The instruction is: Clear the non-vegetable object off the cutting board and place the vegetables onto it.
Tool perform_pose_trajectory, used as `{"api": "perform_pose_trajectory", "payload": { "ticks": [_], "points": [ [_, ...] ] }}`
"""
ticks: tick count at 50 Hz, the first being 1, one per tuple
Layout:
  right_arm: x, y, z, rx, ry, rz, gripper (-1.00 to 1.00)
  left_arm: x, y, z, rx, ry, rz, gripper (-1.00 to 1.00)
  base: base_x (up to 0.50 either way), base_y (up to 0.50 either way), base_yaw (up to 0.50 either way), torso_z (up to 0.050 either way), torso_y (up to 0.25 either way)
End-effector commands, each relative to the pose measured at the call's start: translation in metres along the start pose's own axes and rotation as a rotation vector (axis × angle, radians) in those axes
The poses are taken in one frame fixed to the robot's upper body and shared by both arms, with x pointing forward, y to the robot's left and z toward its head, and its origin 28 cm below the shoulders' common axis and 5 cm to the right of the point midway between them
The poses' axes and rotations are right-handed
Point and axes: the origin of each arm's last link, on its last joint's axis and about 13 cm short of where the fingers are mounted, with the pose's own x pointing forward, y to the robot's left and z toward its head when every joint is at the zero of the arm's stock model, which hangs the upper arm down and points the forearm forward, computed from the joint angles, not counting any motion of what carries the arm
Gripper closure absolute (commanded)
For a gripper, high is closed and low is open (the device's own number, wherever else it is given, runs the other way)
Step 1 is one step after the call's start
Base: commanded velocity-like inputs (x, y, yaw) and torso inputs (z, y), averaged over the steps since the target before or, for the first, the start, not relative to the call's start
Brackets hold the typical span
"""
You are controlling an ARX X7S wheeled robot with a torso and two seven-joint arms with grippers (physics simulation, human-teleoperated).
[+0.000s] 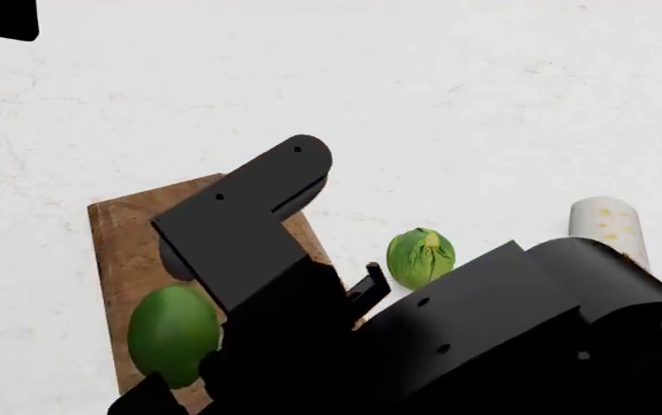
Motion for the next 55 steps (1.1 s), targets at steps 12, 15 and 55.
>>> {"api": "perform_pose_trajectory", "payload": {
  "ticks": [12,15,55],
  "points": [
    [0.010,-0.025,-0.016,0.042,0.005,-0.075,1.00,0.000,-0.006,-0.001,-0.011,-0.010,-0.030,-1.00,0.00,0.00,0.00,0.000,0.000],
    [0.014,-0.027,-0.018,0.047,0.016,-0.076,1.00,0.000,-0.006,-0.002,-0.013,-0.010,-0.030,-1.00,0.00,0.00,0.00,0.000,0.000],
    [0.036,-0.029,-0.035,0.051,0.094,-0.062,-1.00,-0.001,-0.004,-0.002,-0.019,-0.013,-0.025,-1.00,0.00,0.00,0.00,0.000,0.000]
  ]
}}
